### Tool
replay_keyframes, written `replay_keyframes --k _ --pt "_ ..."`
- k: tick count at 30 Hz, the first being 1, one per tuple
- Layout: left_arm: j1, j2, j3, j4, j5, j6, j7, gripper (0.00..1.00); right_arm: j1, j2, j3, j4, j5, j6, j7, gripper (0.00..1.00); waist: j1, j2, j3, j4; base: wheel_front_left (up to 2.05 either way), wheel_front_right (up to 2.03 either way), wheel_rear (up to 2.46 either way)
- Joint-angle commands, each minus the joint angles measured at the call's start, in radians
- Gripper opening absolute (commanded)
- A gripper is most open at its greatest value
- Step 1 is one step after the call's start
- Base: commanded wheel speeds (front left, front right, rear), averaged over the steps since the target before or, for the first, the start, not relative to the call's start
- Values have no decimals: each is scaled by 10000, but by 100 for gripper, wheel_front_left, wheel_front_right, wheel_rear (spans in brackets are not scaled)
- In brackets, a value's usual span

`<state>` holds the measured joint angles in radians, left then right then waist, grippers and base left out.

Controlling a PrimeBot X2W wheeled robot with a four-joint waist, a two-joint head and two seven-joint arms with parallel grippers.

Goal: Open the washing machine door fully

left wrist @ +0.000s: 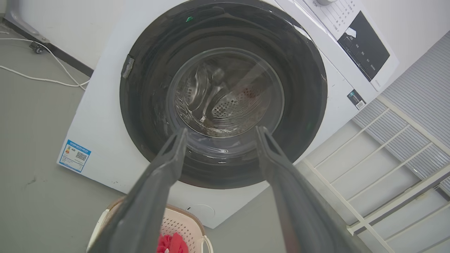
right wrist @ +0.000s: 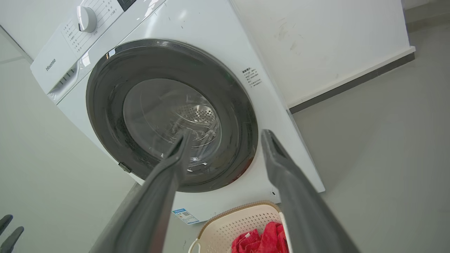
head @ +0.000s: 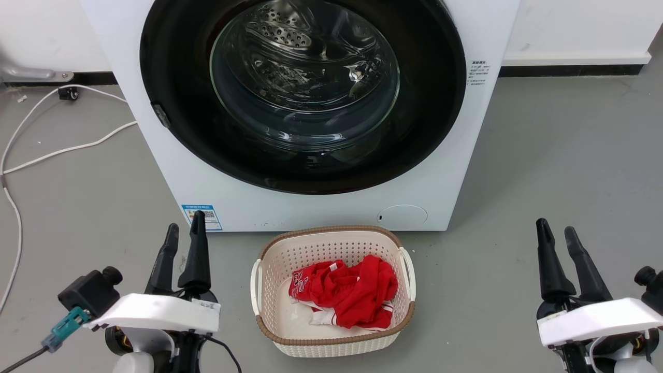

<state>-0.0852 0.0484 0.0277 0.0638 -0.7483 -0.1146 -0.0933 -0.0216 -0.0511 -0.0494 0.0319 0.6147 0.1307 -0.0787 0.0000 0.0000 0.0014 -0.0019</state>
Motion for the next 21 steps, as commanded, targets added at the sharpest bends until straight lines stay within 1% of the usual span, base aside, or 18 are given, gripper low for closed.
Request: replay_keyframes --k 1,8,21 --pt "-2 37 -83 -78 519 14 -133 100 -53 -14 45 -209 -480 0 -53 100 0 0 4 -3 0 0 0" --pt "-64 149 -329 64 1723 185 -338 100 17 -11 74 -258 -1510 0 -14 100 0 0 36 -12 0 0 0" --pt "-58 344 -733 102 3309 607 -684 100 25 -6 71 -183 -3018 0 -114 100 0 0 55 -32 0 0 0"
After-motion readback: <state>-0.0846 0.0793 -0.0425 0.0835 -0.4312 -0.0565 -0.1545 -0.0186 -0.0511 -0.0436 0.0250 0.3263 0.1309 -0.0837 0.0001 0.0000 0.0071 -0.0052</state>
